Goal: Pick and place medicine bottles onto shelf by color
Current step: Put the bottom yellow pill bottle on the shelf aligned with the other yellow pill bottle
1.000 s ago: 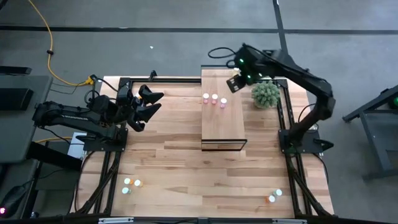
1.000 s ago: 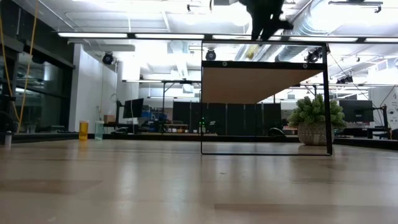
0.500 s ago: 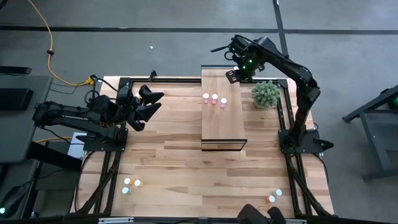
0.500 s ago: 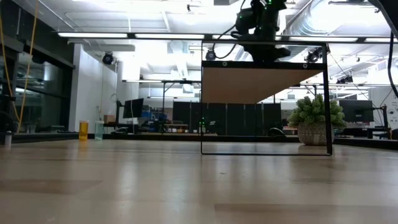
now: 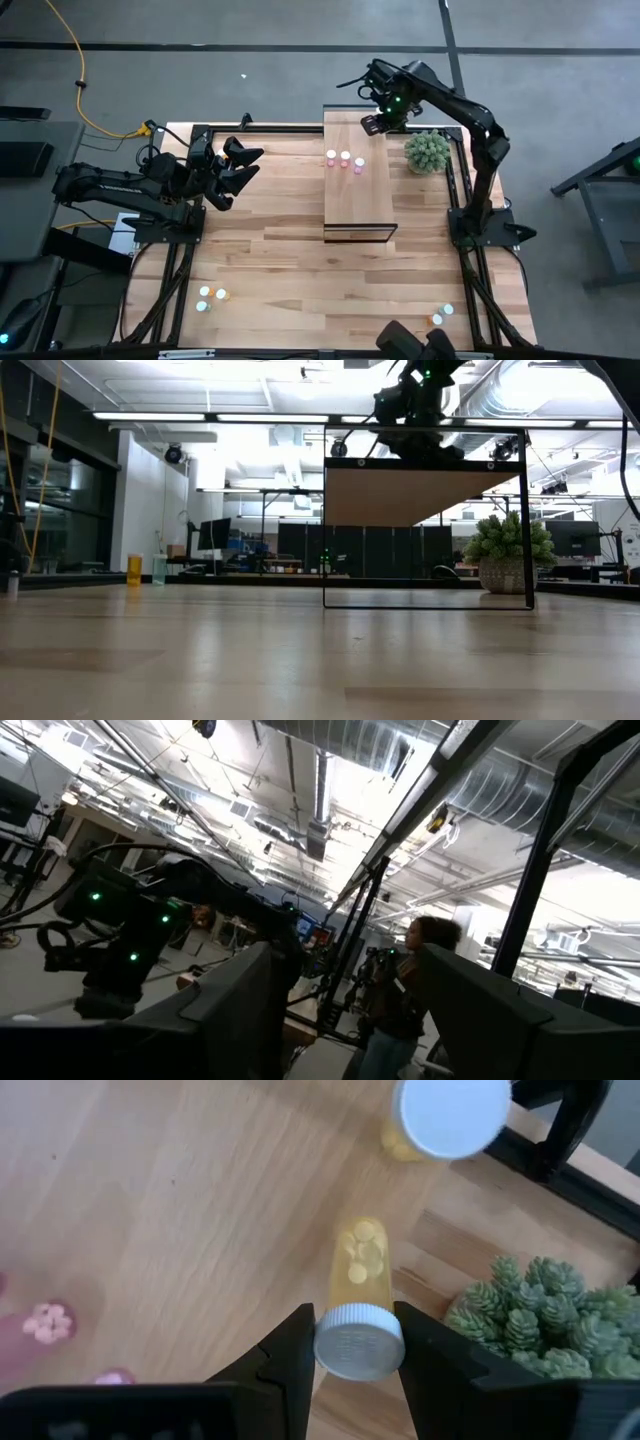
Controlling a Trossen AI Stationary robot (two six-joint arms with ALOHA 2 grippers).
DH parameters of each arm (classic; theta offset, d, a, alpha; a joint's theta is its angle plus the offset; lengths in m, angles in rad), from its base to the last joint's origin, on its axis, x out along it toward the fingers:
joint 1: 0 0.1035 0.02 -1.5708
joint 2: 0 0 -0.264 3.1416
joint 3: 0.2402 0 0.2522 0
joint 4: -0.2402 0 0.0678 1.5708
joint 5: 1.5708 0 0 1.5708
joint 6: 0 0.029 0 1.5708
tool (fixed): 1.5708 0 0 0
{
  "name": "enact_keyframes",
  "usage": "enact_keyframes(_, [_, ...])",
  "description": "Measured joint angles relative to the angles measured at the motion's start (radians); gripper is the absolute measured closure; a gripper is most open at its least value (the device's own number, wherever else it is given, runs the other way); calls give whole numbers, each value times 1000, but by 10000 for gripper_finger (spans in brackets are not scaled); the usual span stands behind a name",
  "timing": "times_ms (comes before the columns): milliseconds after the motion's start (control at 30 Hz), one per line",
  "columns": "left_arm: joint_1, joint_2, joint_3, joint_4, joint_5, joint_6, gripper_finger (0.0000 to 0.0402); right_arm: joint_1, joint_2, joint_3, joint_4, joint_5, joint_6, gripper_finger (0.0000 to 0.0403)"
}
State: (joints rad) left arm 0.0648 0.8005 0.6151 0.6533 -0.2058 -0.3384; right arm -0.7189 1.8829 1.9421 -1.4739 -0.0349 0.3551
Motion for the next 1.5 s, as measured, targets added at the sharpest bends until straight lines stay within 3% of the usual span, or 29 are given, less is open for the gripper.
enact_keyframes(833, [0,0,0,0,0,0,154,-1,9,0,35,0,27,288])
enact_keyframes(1267, [0,0,0,0,0,-3,154,-1,9,-1,35,24,21,220])
enact_keyframes(1500, [0,0,0,0,1,-3,154,0,9,-1,51,41,22,208])
